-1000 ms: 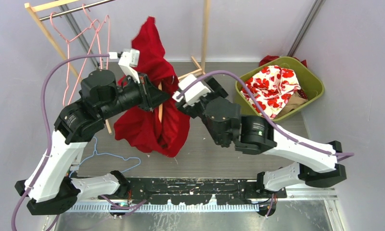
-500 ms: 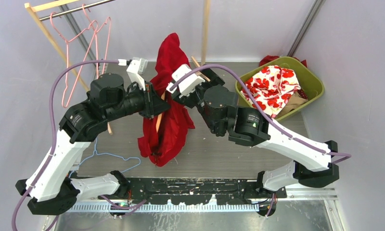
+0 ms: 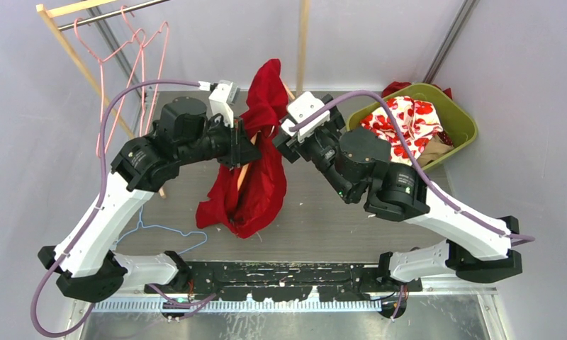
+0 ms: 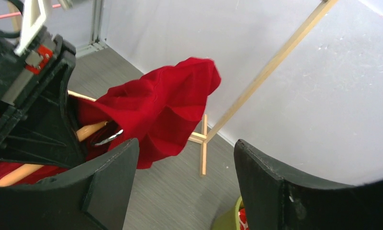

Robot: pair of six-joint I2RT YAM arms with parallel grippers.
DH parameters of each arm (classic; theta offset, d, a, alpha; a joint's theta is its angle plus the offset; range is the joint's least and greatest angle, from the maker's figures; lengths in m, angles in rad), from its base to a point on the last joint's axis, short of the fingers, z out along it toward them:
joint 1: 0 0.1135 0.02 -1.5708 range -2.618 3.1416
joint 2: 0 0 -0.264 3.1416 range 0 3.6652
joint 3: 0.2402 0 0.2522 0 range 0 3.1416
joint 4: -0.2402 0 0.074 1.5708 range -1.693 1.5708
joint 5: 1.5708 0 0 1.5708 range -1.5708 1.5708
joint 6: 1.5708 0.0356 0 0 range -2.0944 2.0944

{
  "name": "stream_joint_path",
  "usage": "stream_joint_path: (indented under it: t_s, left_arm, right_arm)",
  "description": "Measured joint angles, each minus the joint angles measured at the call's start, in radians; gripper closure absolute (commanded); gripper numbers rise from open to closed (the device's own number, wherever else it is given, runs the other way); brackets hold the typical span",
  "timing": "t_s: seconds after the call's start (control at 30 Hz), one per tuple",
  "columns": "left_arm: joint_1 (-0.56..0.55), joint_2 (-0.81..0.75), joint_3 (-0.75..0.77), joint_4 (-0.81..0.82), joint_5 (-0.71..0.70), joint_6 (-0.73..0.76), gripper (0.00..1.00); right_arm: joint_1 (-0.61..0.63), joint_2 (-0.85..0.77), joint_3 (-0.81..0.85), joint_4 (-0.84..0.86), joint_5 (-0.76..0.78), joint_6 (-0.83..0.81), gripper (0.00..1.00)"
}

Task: Remove the skirt from the hanger

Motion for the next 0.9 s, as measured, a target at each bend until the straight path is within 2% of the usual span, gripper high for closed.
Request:
stream_joint_path:
  t_s: [0.27, 0.5, 0.8, 0.9]
  left_arm:
    - [0.000, 0.000, 0.039, -0.001, 0.012, -0.001, 1.00]
    - [0.000, 0.000, 0.039, -0.006, 0.011, 0.000, 1.00]
    - [0.000, -0.003, 0.019, 0.016, -0.029, 0.003, 1.00]
    - [0.000, 0.006, 0.023, 0.052, -0.063, 0.008, 1.00]
  right_arm:
    - [-0.019, -0.002, -0.127, 0.055, -0.052, 0.061, 0.24]
    - [-0.020, -0.003, -0.140, 0.069, -0.069, 0.087, 0.26]
    - [-0.018, -0.016, -0.112, 0.007, -0.135, 0.175, 0.34]
    - [-0.007, -0.018, -0.110, -0.010, -0.170, 0.230, 0.40]
